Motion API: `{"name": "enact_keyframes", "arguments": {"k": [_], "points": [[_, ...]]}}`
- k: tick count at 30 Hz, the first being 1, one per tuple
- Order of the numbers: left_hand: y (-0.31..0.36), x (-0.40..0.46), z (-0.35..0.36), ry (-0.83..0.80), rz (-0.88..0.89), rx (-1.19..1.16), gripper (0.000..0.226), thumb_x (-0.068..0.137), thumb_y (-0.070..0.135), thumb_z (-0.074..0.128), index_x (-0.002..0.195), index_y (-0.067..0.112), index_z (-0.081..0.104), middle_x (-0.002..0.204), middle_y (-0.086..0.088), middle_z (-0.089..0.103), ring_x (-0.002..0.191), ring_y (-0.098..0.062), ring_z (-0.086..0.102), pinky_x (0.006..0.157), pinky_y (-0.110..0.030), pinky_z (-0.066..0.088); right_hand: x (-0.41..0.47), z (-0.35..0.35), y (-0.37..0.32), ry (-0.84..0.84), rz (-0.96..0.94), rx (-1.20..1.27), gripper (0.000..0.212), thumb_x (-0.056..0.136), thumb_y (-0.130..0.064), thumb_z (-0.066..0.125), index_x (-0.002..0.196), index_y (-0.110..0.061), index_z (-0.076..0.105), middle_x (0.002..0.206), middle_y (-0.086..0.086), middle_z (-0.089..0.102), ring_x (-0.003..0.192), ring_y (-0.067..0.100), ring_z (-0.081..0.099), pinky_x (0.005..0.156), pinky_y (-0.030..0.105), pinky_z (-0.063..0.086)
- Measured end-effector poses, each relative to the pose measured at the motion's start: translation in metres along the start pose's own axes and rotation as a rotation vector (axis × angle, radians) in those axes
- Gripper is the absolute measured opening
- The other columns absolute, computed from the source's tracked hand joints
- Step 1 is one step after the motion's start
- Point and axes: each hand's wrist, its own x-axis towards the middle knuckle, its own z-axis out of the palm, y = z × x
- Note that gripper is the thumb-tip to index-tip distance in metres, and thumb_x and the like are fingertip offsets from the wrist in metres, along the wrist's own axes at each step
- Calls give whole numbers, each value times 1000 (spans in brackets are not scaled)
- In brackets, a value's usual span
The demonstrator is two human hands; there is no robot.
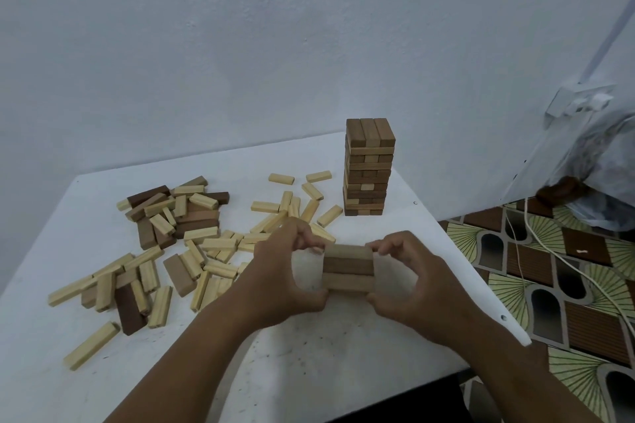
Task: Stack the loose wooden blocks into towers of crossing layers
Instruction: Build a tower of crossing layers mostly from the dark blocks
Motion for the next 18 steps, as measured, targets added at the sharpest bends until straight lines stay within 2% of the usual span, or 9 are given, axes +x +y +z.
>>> {"name": "enact_keyframes", "arguments": {"k": [3,6,8,10,12,14,15,16,18], "points": [[16,8,-8,80,33,-150,63,63,17,87,98,35,37,116,20,65,109,1,58,81,-10,45,10,-15,-12,92,-43,39,56,69,-17,85,111,-30,51,120,-28,59,115,6,57,93,27,49],[32,24,-17,147,58,-263,63,66,11,85,100,32,35,120,15,67,117,-7,57,85,-17,50,29,-33,-29,165,-106,-21,57,72,-13,85,120,-18,55,112,-38,49,103,3,54,77,24,50],[44,36,-23,196,80,-282,62,66,10,82,101,28,33,120,14,68,114,-8,57,79,-12,48,43,-44,-37,212,-123,-22,58,73,-11,84,123,-14,55,109,-40,48,100,6,52,72,25,48],[56,49,-28,241,107,-285,62,68,6,82,99,26,32,118,14,69,107,-1,58,76,-5,42,57,-54,-43,234,-134,44,55,75,-7,81,120,-18,51,113,-37,54,98,11,53,70,26,45],[65,63,-34,264,126,-296,61,72,3,81,99,26,31,119,16,69,107,4,56,80,-10,41,71,-62,-45,241,-145,118,52,77,-4,77,114,-24,46,121,-27,60,100,15,54,74,28,42],[70,77,-37,269,140,-279,59,76,8,79,102,27,30,121,21,67,119,1,52,93,-23,38,86,-69,-45,244,-150,147,50,80,-3,75,111,-26,44,125,-22,62,104,16,54,80,30,40],[72,85,-38,272,138,-284,58,78,8,78,104,26,30,121,22,67,122,1,50,97,-25,36,94,-73,-44,243,-146,157,48,81,-3,73,110,-27,43,126,-21,62,106,14,54,82,30,39],[73,92,-38,276,127,-292,56,80,7,76,106,24,30,121,22,67,122,4,49,97,-23,36,101,-76,-44,237,-138,164,47,82,-3,72,110,-27,43,126,-22,62,109,12,54,84,30,38],[76,106,-37,283,103,-317,53,83,6,73,109,22,30,122,21,66,115,13,50,86,-11,39,115,-82,-41,219,-121,168,44,84,-4,70,110,-27,43,126,-24,62,115,7,53,88,29,36]]}}
